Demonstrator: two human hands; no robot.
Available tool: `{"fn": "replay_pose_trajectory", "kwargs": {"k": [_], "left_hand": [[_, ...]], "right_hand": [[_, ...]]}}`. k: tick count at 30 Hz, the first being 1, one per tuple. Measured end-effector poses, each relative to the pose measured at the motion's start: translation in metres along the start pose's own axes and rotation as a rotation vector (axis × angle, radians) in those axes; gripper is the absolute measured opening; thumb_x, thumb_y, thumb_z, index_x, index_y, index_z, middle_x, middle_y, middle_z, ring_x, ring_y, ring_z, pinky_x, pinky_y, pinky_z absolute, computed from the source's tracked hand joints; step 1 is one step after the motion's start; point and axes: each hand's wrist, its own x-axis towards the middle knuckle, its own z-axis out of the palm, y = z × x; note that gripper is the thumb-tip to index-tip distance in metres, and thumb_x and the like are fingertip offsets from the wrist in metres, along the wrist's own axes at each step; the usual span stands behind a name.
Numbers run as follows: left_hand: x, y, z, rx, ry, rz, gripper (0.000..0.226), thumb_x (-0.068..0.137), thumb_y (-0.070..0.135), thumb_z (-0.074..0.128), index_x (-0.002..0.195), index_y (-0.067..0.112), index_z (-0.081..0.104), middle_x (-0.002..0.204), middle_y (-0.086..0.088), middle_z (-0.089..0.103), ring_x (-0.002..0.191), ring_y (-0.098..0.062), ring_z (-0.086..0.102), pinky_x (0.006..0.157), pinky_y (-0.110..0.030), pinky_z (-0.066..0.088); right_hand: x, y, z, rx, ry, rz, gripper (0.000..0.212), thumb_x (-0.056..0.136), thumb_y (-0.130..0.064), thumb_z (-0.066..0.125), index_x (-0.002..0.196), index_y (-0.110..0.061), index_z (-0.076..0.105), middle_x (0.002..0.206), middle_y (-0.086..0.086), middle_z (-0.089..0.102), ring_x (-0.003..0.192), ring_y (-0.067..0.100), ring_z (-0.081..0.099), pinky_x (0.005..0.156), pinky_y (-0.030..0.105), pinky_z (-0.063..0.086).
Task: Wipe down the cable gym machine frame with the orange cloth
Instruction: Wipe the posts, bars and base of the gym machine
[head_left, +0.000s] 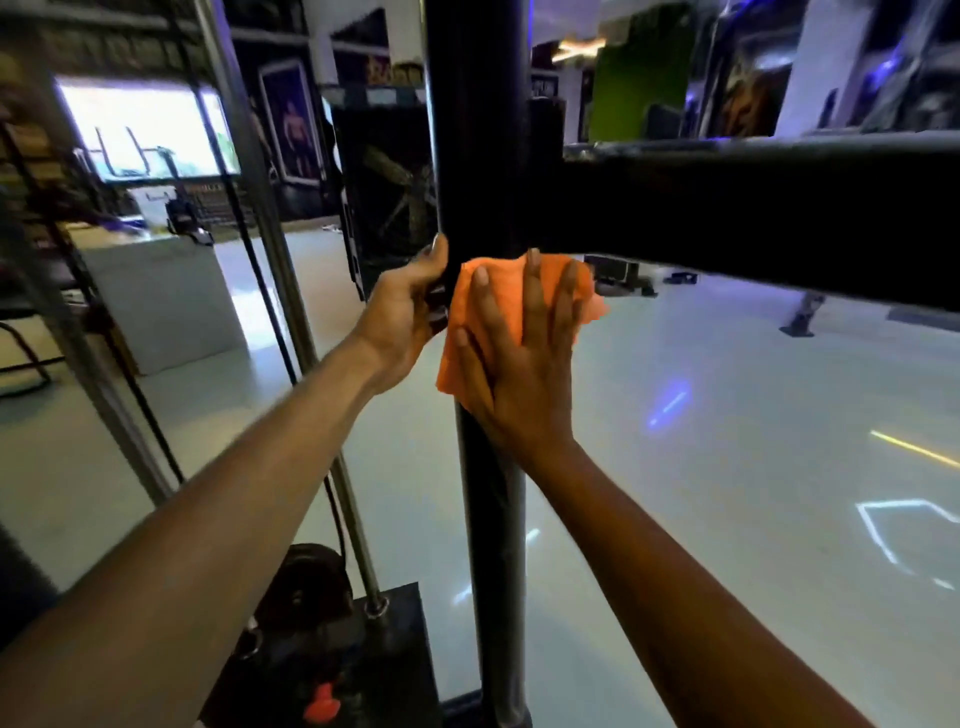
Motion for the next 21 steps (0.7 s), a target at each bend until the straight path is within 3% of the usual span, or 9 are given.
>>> {"fn": "replay_pose_trajectory", "kwargs": {"k": [2,4,6,8,11,12,17,19,21], "left_hand": [[-0.002,-0.019,-0.001,0.016,0.002,0.024,0.039,0.108,0.056,0.049,0.103,0.021,0.067,0.092,0.0,0.068,0.092,-0.018,0.066,0.089,-0.042,0.051],[-0.009,-0.039,-0.003,-0.014,0.007,0.059,0.046,0.109,0.055,0.047,0.118,0.016,0.07,0.101,-0.004,0.073,0.095,-0.022,0.069,0.089,-0.042,0.052],[-0.018,-0.053,-0.004,-0.053,0.017,0.097,0.051,0.112,0.052,0.042,0.137,0.016,0.069,0.129,-0.013,0.074,0.119,-0.033,0.069,0.107,-0.049,0.052],[-0.032,-0.059,-0.001,-0.052,0.02,0.117,0.048,0.113,0.051,0.04,0.135,0.021,0.071,0.14,-0.014,0.069,0.137,-0.039,0.06,0.121,-0.056,0.041],[-0.044,-0.062,-0.004,-0.012,0.016,0.111,0.047,0.112,0.053,0.038,0.139,0.029,0.069,0.139,-0.005,0.071,0.136,-0.035,0.06,0.122,-0.059,0.039],[-0.047,-0.061,-0.005,-0.002,0.019,0.103,0.047,0.112,0.055,0.037,0.141,0.032,0.067,0.139,-0.002,0.072,0.136,-0.032,0.061,0.121,-0.058,0.039],[-0.05,-0.042,-0.006,0.088,0.016,0.07,0.046,0.111,0.058,0.039,0.13,0.03,0.07,0.133,-0.001,0.074,0.128,-0.029,0.065,0.113,-0.051,0.047],[-0.049,-0.045,-0.003,0.121,0.007,0.055,0.052,0.11,0.058,0.042,0.14,0.024,0.066,0.136,-0.011,0.071,0.128,-0.033,0.066,0.111,-0.05,0.049],[-0.045,-0.057,0.004,0.191,-0.005,0.039,0.044,0.11,0.056,0.046,0.146,0.034,0.06,0.137,-0.009,0.069,0.127,-0.031,0.064,0.11,-0.048,0.049]], "right_hand": [[-0.016,0.005,0.015,0.127,0.008,-0.016,0.074,0.113,-0.046,0.056,0.173,-0.023,0.018,0.18,0.016,-0.012,0.166,0.041,-0.015,0.129,0.065,0.024],[-0.043,0.01,0.03,0.15,0.015,-0.036,0.079,0.112,-0.047,0.057,0.174,-0.025,0.012,0.18,0.011,-0.019,0.166,0.038,-0.016,0.123,0.053,0.023],[-0.076,0.014,0.042,0.136,0.002,-0.027,0.084,0.111,-0.048,0.059,0.174,-0.032,0.006,0.18,0.006,-0.021,0.166,0.037,-0.016,0.123,0.057,0.025],[-0.104,0.017,0.048,0.082,-0.021,-0.004,0.084,0.11,-0.054,0.056,0.174,-0.033,0.005,0.18,0.006,-0.019,0.166,0.038,-0.014,0.126,0.073,0.025],[-0.104,0.016,0.044,-0.067,-0.021,-0.005,0.085,0.107,-0.07,0.041,0.174,-0.032,0.005,0.181,0.009,-0.014,0.166,0.044,-0.011,0.127,0.076,0.002],[-0.095,0.014,0.039,-0.05,-0.013,-0.009,0.084,0.108,-0.068,0.042,0.174,-0.033,0.005,0.181,0.008,-0.014,0.166,0.043,-0.01,0.127,0.076,0.003],[-0.053,0.005,0.025,0.134,0.014,-0.009,0.08,0.11,-0.063,0.043,0.174,-0.033,0.006,0.18,0.004,-0.019,0.167,0.038,-0.003,0.124,0.072,0.031],[-0.068,0.007,0.028,0.158,0.008,-0.009,0.083,0.11,-0.062,0.046,0.174,-0.032,0.003,0.18,0.003,-0.019,0.168,0.036,-0.003,0.123,0.068,0.037],[-0.099,0.013,0.038,0.155,-0.029,0.024,0.089,0.108,-0.06,0.051,0.173,-0.037,-0.006,0.18,0.001,-0.021,0.168,0.035,-0.003,0.12,0.066,0.041]]}}
